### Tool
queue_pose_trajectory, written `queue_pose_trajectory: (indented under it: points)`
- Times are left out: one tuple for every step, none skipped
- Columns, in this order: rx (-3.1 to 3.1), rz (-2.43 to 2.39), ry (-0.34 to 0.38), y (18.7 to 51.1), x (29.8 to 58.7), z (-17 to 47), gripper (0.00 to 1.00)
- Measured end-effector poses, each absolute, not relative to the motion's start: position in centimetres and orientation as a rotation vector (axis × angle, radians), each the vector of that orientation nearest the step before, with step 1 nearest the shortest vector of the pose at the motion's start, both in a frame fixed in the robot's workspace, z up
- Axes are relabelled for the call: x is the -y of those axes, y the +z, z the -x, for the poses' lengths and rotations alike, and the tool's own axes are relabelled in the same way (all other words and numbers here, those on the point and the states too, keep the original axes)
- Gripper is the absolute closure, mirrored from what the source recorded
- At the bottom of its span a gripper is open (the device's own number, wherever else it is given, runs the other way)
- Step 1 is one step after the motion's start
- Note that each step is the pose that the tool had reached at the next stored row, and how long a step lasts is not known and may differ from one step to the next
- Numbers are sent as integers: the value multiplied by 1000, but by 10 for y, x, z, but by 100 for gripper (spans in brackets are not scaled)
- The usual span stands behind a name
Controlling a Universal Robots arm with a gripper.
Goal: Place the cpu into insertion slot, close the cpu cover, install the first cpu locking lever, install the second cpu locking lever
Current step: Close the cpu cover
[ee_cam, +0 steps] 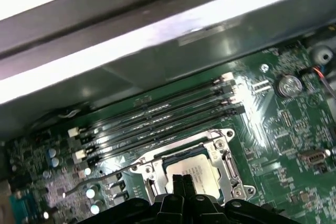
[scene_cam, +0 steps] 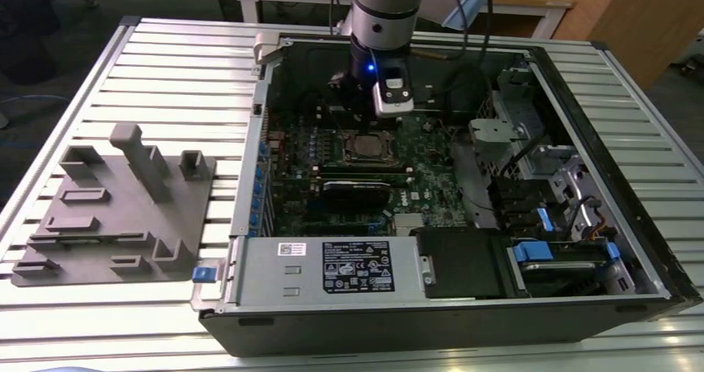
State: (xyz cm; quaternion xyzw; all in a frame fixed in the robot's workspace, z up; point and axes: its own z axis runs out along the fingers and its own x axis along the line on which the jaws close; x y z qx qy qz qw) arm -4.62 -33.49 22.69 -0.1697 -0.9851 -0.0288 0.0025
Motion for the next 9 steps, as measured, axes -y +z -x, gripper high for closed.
queue_pose_trajectory:
  points:
    - [3094,505,-91,227,335,46,89]
    - [3098,477,-90,227,335,46,89]
    - [3101,449,-90,227,335,46,89]
    - [3105,421,-90,226,335,46,89]
    - [3108,393,-90,226,335,46,89]
    - [3111,363,-90,226,335,46,89]
    - [3114,335,-90,226,335,46,89]
    - [3116,309,-90,226,335,46,89]
    - [3118,282,-90,226,335,46,89]
